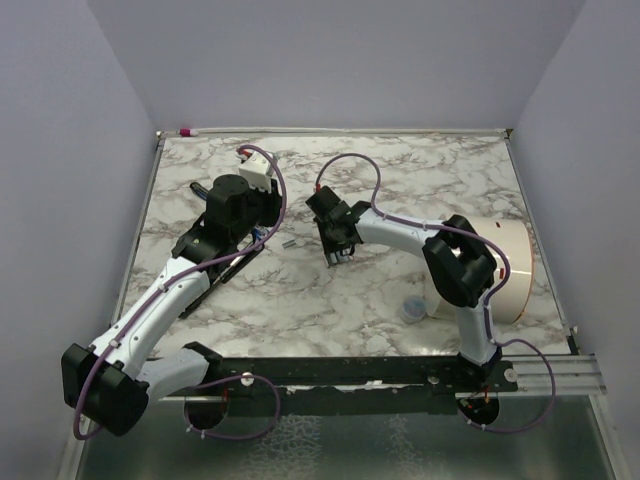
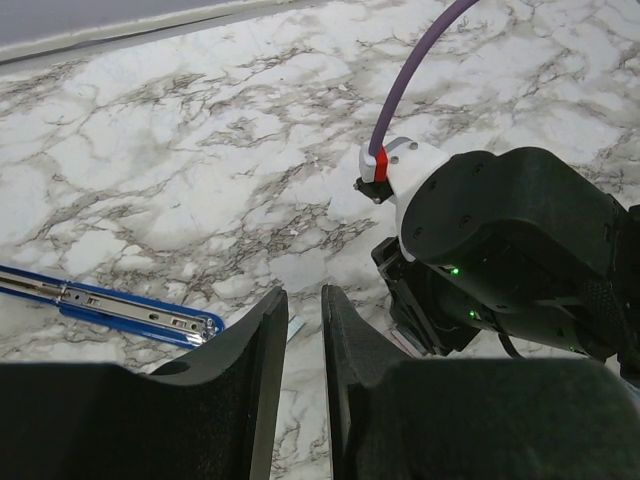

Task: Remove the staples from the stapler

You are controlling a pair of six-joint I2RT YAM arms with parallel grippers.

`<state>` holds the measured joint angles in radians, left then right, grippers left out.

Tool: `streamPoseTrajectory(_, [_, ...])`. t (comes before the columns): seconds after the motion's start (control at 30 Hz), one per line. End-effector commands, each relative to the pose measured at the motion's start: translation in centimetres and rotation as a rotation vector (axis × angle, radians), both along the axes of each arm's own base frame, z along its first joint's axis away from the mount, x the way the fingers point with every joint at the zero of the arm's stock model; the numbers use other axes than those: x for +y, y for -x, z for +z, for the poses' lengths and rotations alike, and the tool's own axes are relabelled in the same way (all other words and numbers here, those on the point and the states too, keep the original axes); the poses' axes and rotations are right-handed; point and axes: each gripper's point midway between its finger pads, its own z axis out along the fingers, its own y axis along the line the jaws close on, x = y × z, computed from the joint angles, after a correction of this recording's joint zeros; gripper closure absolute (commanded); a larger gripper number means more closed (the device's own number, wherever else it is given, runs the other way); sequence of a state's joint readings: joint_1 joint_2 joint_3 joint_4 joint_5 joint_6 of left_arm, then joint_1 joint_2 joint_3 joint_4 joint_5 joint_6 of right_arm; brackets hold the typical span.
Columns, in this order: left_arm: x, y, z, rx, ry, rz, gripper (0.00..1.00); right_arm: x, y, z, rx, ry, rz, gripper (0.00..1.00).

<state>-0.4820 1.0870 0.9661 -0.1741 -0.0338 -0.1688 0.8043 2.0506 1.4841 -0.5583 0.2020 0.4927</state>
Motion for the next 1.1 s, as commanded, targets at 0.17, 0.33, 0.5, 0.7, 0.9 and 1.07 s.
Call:
streamPoseTrajectory(0.17, [0.2,0.4,0.2,-0.016,-0.008,0.005,0.76,0.2,0.0,2.3,-0.038,-0.002,-0.008,0.72])
streamPoseTrajectory(0.33, [0.2,0.4,0.1,-0.011,-0.008,0.002,0.76,0.0,0.4,4.4,-0.057,-0.025,0.006,0.67])
streamPoseTrajectory(0.5, [0.1,0.3,-0.3,-0.002,-0.010,0.002,0.76,-0.8,0.9,6.3,-0.094,-0.040,0.033,0.55])
streamPoseTrajectory(0.7, [-0.2,0.0,-1.3,0.025,-0.013,-0.005,0.76,-2.1,0.4,6.3,-0.071,-0.100,0.076,0.41])
streamPoseTrajectory(0.9, [-0.1,-0.3,-2.4,0.057,-0.022,0.003,0.76,-2.6,-0.7,4.7,0.022,-0.117,0.083,0.34])
streamPoseTrajectory(1.07, [0.3,-0.8,-3.0,0.073,-0.026,0.015,0.76,-3.2,-1.5,3.1,0.054,-0.081,0.086,0.30])
